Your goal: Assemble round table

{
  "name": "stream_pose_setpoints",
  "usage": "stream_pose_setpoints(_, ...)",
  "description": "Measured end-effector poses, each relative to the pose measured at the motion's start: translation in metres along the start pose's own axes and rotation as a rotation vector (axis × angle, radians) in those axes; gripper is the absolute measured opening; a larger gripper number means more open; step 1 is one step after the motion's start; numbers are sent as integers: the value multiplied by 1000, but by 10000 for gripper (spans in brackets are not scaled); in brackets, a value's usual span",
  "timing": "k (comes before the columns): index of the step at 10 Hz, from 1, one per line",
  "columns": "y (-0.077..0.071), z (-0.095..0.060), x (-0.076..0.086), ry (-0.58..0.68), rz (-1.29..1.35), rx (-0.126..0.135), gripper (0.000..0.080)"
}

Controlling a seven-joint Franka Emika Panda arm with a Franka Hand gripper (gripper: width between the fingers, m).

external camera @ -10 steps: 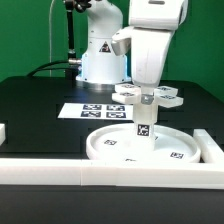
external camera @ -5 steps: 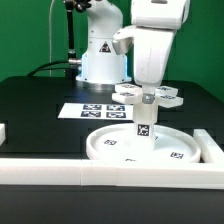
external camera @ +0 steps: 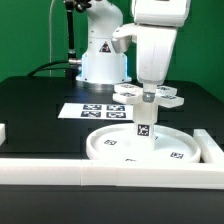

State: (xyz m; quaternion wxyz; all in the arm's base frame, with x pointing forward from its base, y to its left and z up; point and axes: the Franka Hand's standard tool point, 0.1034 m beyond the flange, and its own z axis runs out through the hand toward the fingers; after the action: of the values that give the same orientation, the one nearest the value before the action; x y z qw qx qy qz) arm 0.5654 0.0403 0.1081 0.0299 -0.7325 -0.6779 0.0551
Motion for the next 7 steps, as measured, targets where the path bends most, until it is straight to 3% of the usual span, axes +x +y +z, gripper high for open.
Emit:
stream_pose_setpoints(2,0,0,-1,-14,-152,-1,649)
stream_pose_setpoints(7,0,3,-2,-18,-106,3,649)
